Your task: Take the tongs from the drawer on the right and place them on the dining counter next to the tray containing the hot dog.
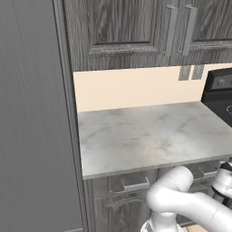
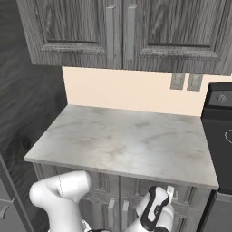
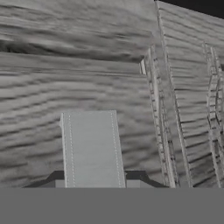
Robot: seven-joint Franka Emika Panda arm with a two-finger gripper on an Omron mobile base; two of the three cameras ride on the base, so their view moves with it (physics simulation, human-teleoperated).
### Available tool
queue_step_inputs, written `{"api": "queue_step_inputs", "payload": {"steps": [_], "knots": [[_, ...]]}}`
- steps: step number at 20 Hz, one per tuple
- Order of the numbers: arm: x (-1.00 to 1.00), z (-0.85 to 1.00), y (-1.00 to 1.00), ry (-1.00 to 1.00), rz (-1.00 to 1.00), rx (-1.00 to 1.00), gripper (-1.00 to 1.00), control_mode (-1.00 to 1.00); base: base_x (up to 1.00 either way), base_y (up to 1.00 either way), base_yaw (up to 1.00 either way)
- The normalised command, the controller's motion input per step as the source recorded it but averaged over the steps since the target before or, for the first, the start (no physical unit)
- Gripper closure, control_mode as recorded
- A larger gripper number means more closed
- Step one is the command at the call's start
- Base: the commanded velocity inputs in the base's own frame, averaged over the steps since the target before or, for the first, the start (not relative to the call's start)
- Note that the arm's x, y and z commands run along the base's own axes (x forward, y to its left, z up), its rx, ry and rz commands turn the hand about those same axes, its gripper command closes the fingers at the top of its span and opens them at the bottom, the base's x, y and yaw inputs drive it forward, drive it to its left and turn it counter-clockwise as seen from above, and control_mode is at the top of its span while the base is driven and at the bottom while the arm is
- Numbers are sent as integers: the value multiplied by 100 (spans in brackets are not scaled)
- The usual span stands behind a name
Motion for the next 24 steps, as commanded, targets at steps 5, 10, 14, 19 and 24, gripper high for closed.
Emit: {"api": "queue_step_inputs", "payload": {"steps": [5,10,14,19,24], "knots": [[-5,0,0,0,0,0,100,-100,0,0,0],[-27,0,0,0,0,0,100,-100,0,0,0],[-40,0,-3,0,5,-1,100,-100,0,0,0],[-40,0,-3,0,6,-3,100,-100,0,0,0],[-53,0,-11,0,3,0,100,-100,0,0,0]]}}
